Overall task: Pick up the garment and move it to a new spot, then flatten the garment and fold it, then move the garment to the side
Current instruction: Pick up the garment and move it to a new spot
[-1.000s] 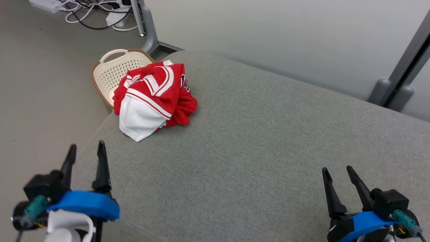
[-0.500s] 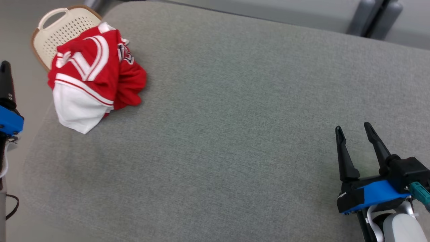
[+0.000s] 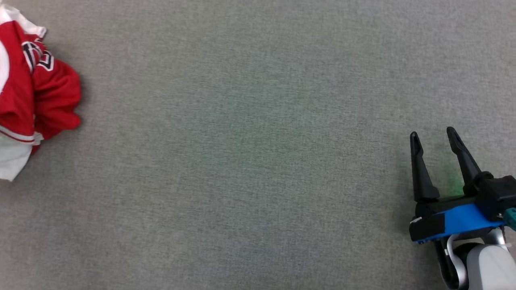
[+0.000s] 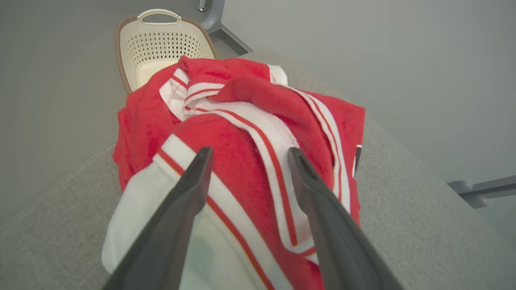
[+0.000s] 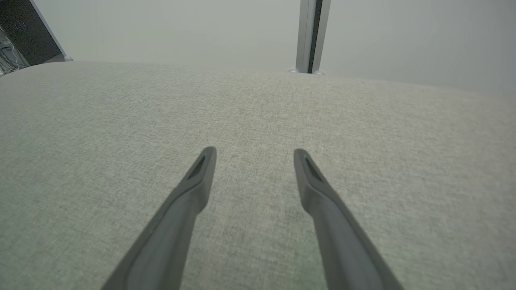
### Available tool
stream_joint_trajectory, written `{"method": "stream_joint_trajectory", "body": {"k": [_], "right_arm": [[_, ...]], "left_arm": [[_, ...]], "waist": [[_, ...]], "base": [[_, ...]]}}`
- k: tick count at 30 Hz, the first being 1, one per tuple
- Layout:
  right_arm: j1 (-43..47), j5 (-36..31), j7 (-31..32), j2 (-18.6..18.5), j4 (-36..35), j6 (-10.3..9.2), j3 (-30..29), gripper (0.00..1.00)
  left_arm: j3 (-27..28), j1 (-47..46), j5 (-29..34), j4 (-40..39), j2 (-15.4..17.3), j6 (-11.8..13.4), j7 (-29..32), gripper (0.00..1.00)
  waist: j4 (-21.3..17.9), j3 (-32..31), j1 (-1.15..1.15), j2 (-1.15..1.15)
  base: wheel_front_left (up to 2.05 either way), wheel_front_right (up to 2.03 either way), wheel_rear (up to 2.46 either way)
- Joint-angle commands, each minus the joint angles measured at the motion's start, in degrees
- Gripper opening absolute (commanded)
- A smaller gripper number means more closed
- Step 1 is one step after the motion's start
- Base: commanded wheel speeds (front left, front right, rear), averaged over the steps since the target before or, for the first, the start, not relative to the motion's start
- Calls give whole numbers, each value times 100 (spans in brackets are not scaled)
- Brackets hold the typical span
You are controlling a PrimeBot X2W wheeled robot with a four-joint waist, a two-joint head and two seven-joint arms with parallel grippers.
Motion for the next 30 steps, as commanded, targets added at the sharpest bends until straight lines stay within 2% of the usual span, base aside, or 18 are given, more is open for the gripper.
{"method": "stream_joint_trajectory", "body": {"k": [1,4,8,10,11,22,30], "right_arm": [[-97,36,-22,-24,-40,3,21,100],[-119,83,-50,-23,-25,3,45,100],[-141,153,-92,-24,65,3,78,100],[-173,197,-125,-24,114,3,92,100],[-184,204,-139,-23,140,3,98,100],[-25,374,-313,-22,483,3,105,100],[136,678,-539,-23,922,3,167,100]], "left_arm": [[21,-142,-39,86,38,20,46,100],[-30,-185,-50,263,52,46,151,100],[-170,-179,-142,558,-14,122,598,100],[-255,-157,-76,656,54,137,715,37],[-275,-140,-64,693,73,123,725,0],[-327,-299,194,494,449,-67,430,0],[-584,-789,530,-360,881,-184,584,0]], "waist": [[-234,214,-1,0],[-327,256,-1,0],[-421,239,-1,0],[-455,204,-1,0],[-468,183,-1,0],[-418,-510,-1,0],[-362,-1415,-1,0]], "base": [[0,0,0],[0,0,0],[0,0,0],[0,0,0],[0,0,0],[0,0,0],[0,0,0]]}}
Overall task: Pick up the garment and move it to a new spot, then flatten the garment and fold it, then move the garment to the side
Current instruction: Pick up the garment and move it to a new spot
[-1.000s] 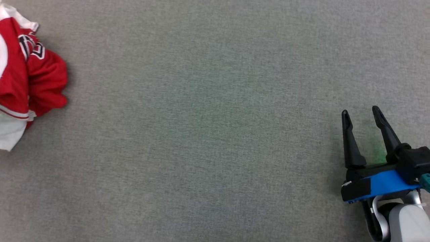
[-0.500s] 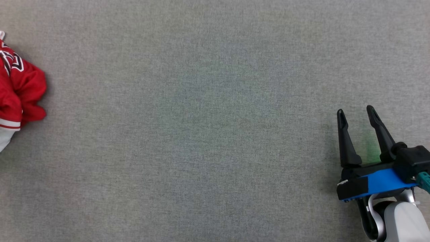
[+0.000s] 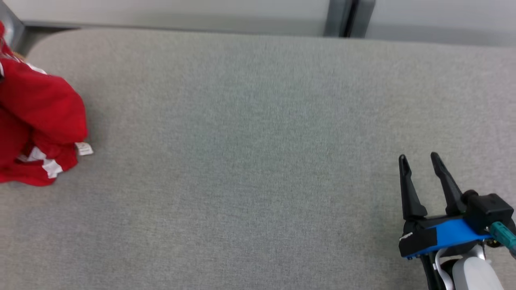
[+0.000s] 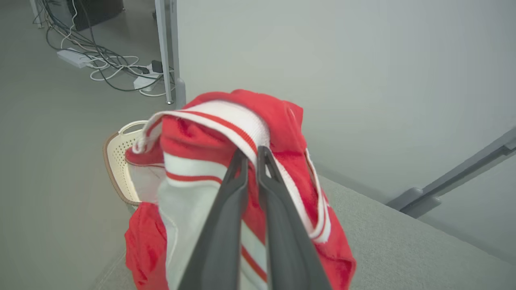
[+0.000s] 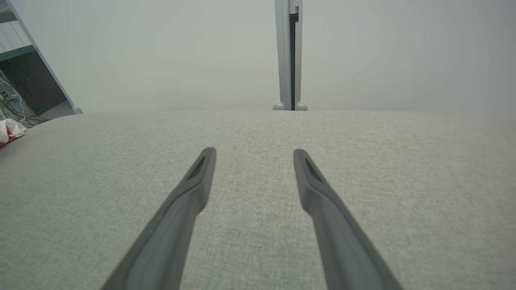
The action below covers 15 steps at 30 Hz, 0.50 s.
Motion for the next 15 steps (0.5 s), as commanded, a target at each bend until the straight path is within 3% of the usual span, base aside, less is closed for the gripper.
{"method": "stream_joint_trajectory", "body": {"k": [1,6,15], "right_arm": [[86,75,-54,-23,68,3,-10,100],[219,200,-179,-24,319,3,-65,100],[365,235,-210,-22,398,3,-92,100]], "left_arm": [[-65,-186,65,-167,56,-36,55,0],[-354,-601,158,-836,76,-143,334,0],[-1022,-1036,68,-1988,-540,-110,787,0]], "waist": [[16,-396,1,0],[-97,-822,1,0],[-599,-1171,1,0]], "base": [[0,0,0],[0,0,0],[0,0,0]]}}
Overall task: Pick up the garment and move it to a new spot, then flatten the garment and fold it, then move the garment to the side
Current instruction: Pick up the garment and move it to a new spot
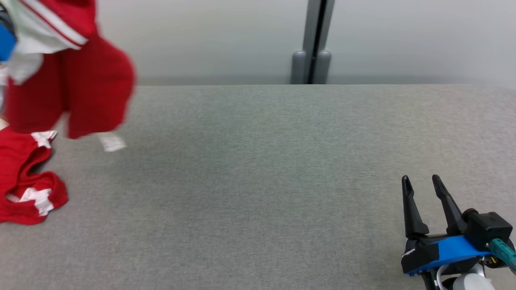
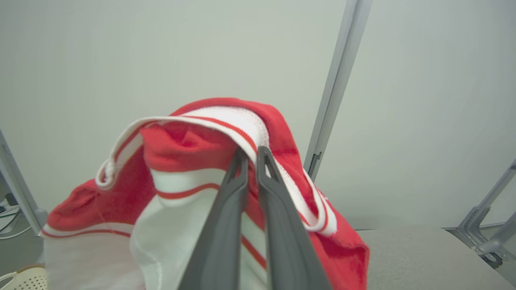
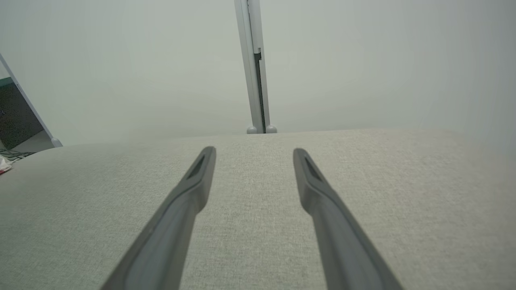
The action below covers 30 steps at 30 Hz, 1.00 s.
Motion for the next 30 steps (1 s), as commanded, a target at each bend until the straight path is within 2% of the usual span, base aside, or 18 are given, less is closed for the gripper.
{"method": "stream_joint_trajectory", "body": {"k": [1,9,14,19,23,25,26,27,28,30], "right_arm": [[52,13,0,-21,-21,3,5,100],[140,5,58,-20,-96,3,17,100],[129,28,96,-22,-172,3,17,100],[139,59,96,-20,-218,3,36,100],[163,99,83,-21,-228,3,53,100],[167,116,76,-21,-234,3,52,100],[171,114,74,-21,-241,3,36,100],[169,116,75,-21,-245,3,25,100],[159,117,78,-20,-246,3,17,100],[126,115,85,-21,-248,3,36,100]], "left_arm": [[-91,-82,0,-115,-68,-30,38,0],[-759,165,-237,-515,-739,-244,208,0],[-1201,490,-259,-567,-1187,-326,78,0],[-1564,971,-122,-179,-1436,-362,-169,0],[-1829,1369,197,425,-1575,-375,-595,0],[-1971,1565,430,806,-1639,-301,-882,0],[-2086,1655,601,997,-1644,-290,-1003,22],[-2172,1722,710,1195,-1687,-285,-1154,49],[-2225,1789,757,1360,-1757,-288,-1295,100],[-2316,1932,813,1678,-1888,-341,-1524,100]], "waist": [[-239,-92,1,0],[-862,-82,1,0],[-1171,8,1,0],[-1377,85,1,0],[-1443,123,1,0],[-1453,136,1,0],[-1448,142,1,0],[-1436,151,1,0],[-1423,154,1,0],[-1400,150,1,0]], "base": [[0,0,0],[0,0,0],[0,0,0],[0,0,0],[0,0,0],[0,0,0],[0,0,0],[0,0,0],[0,0,0],[0,0,0]]}}
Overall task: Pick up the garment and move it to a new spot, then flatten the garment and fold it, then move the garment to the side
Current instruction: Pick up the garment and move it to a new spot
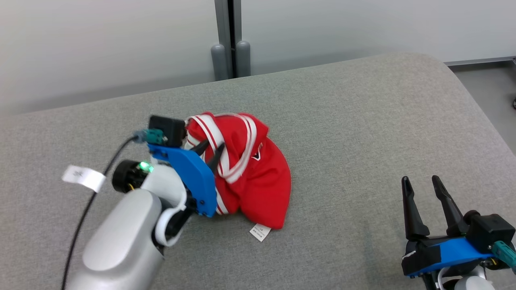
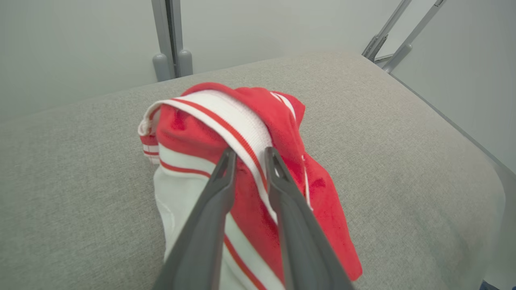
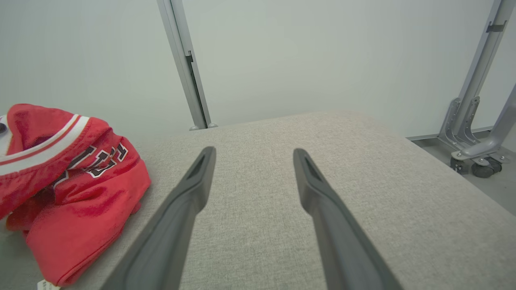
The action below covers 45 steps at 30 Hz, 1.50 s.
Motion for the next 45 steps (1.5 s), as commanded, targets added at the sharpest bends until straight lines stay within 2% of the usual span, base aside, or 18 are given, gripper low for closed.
{"method": "stream_joint_trajectory", "body": {"k": [1,6,11,20,24,31,38,45], "right_arm": [[-9,23,6,-19,-23,3,10,100],[29,36,3,-18,-14,3,-18,100],[123,23,27,-19,-33,3,-76,100],[242,-9,97,-18,-80,3,-162,100],[299,-26,157,-19,-106,3,-142,100],[363,-12,187,-19,-111,3,-139,100],[396,7,228,-18,-89,3,-78,100],[451,3,275,-19,-72,3,-51,100]], "left_arm": [[-61,117,49,174,-99,-60,-183,100],[-133,302,30,536,-338,-206,-707,100],[79,576,-104,351,-428,-279,-1493,100],[720,1502,-65,-236,-213,13,-3178,100],[913,1914,206,-407,-36,181,-3626,100],[1422,2633,893,-824,78,398,-3755,100],[2020,3330,1360,-1064,-116,221,-3758,100],[2124,3561,1593,-875,-149,153,-3758,100]], "waist": [[37,-10,0,0],[220,-112,0,0],[465,-226,0,0],[930,-412,0,0],[1091,-499,0,0],[1231,-617,0,0],[1240,-666,0,0],[1240,-673,0,0]], "base": [[0,0,0],[0,0,0],[0,0,0],[0,0,0],[0,0,0],[0,0,0],[0,0,0],[0,0,0]]}}
